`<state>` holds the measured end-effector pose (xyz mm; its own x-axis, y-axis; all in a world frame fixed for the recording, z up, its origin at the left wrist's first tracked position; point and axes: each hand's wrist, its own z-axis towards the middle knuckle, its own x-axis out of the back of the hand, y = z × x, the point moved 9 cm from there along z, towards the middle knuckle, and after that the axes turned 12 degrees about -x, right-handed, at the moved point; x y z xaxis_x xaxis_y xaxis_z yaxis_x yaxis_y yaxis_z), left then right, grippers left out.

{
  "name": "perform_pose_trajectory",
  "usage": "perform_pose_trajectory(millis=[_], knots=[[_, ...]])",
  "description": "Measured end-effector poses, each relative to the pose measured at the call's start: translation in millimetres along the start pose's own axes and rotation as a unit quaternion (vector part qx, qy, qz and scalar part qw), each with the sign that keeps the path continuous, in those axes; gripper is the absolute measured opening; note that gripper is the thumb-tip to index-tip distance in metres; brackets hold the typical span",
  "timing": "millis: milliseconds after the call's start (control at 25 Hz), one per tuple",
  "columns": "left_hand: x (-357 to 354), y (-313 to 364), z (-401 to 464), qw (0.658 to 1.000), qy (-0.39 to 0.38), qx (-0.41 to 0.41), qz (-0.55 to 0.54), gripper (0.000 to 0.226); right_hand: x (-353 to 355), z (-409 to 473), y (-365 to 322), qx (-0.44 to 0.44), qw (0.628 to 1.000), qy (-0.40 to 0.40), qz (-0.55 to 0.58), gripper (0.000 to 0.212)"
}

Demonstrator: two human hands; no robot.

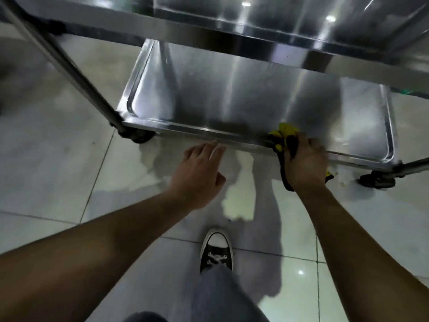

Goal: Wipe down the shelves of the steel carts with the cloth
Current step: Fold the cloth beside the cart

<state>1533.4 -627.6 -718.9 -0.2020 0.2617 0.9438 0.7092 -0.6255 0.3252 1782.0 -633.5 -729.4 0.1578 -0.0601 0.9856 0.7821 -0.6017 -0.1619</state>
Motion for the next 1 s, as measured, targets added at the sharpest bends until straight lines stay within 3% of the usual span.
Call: perform_pose_trajectory(millis=[360,560,760,1000], knots=[[204,58,-133,0.998,0.035,0.03,-0.048,0.048,171,-155,-85,0.039,0.98,-0.112,0.161,0.05],[338,96,-202,0.995,0.032,0.049,-0.076,0.048,314,-234,-137,0.047,0.969,-0.109,0.215,0.051],[458,115,-246,0.985,0.054,0.127,-0.104,0.047,427,-281,-195,0.075,0.943,-0.156,0.284,0.048],[605,119,-300,0.94,0.149,0.255,-0.173,0.05,587,-319,-274,0.219,0.909,-0.148,0.321,0.046]])
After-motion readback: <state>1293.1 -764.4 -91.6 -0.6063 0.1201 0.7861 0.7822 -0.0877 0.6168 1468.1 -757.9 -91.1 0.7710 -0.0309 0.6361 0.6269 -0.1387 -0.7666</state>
